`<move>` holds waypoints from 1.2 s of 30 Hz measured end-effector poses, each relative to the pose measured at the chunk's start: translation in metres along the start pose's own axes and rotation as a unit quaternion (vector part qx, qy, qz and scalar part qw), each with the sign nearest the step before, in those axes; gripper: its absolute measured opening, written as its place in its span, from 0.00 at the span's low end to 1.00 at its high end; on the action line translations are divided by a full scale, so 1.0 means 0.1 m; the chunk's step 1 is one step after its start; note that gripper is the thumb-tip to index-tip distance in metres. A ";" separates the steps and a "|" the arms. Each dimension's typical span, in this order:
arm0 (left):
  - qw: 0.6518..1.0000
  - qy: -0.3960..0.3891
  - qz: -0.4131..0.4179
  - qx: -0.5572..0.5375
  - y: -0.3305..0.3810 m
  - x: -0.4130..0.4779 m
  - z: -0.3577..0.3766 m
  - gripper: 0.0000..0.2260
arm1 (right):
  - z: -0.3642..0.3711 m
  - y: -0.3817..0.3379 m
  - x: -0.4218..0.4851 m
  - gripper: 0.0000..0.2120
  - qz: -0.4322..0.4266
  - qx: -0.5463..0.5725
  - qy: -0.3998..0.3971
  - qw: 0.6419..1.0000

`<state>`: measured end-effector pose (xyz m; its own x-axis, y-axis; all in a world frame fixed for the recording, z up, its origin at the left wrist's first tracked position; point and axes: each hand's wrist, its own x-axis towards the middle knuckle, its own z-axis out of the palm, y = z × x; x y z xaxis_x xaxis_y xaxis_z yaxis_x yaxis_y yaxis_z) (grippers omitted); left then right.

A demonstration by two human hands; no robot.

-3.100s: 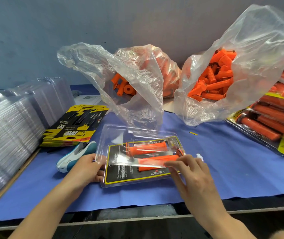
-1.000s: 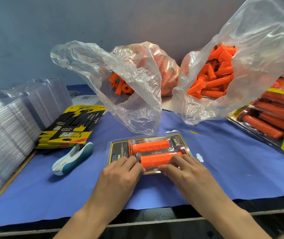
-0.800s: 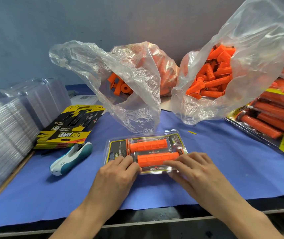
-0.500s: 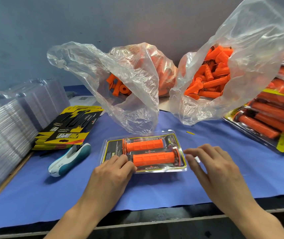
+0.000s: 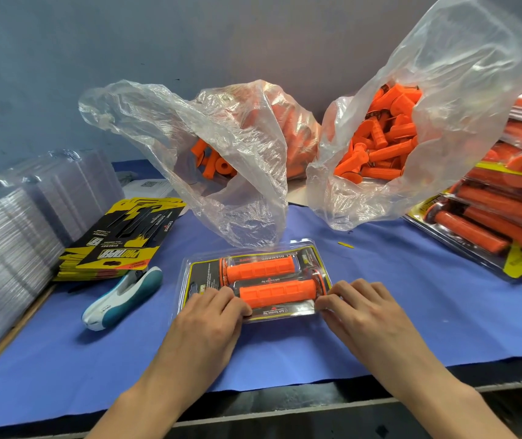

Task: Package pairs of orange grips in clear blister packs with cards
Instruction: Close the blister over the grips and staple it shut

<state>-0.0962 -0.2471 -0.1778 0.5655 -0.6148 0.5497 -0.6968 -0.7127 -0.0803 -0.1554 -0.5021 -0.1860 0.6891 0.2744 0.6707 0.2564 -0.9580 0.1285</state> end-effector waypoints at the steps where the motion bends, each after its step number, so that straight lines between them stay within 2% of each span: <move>1: 1.000 0.004 0.010 0.010 0.03 0.01 0.03 0.07 | 0.00 0.00 0.00 0.11 -0.004 0.000 0.000 1.000; 5: 0.999 0.013 0.029 0.021 0.21 0.12 0.12 0.02 | 0.01 0.02 0.00 0.11 -0.014 0.001 0.001 1.000; 9: 0.999 0.018 0.046 0.003 0.40 0.28 0.17 0.04 | 0.02 0.00 -0.03 0.06 -0.028 0.006 -0.010 1.000; 11: 0.998 0.018 0.054 -0.005 0.48 0.35 0.19 0.04 | 0.04 -0.01 -0.04 0.09 -0.029 0.020 -0.014 0.999; 13: 0.998 0.020 0.052 -0.015 0.51 0.41 0.19 0.05 | 0.04 0.01 -0.04 0.10 -0.011 0.041 -0.015 0.999; 16: 0.998 0.021 0.052 -0.021 0.50 0.45 0.18 0.05 | 0.04 0.01 -0.05 0.06 0.019 0.064 -0.016 0.998; 19: 0.998 0.022 0.056 -0.014 0.53 0.46 0.20 0.06 | 0.07 0.01 -0.06 0.10 0.019 0.054 -0.026 0.998; 22: 0.998 0.020 0.055 0.000 0.57 0.44 0.24 0.07 | 0.09 0.02 -0.04 0.09 0.048 0.064 -0.018 0.997; 26: 0.997 0.011 0.072 0.007 0.58 0.42 0.24 0.01 | 0.09 0.01 -0.05 0.09 0.074 0.096 -0.006 0.993; 32: 0.996 0.046 0.074 0.016 0.49 0.36 0.20 0.06 | 0.02 0.10 -0.06 0.12 0.087 0.075 0.000 0.993; 36: 0.996 0.049 0.070 0.009 0.37 0.25 0.16 0.08 | 0.03 0.14 -0.10 0.10 0.089 0.058 0.011 0.994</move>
<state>-0.1009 -0.2942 -0.1807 0.4168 -0.6730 0.6110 -0.7572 -0.6290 -0.1763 -0.1571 -0.5177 -0.1929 0.7160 0.0993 0.6910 0.2094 -0.9748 -0.0769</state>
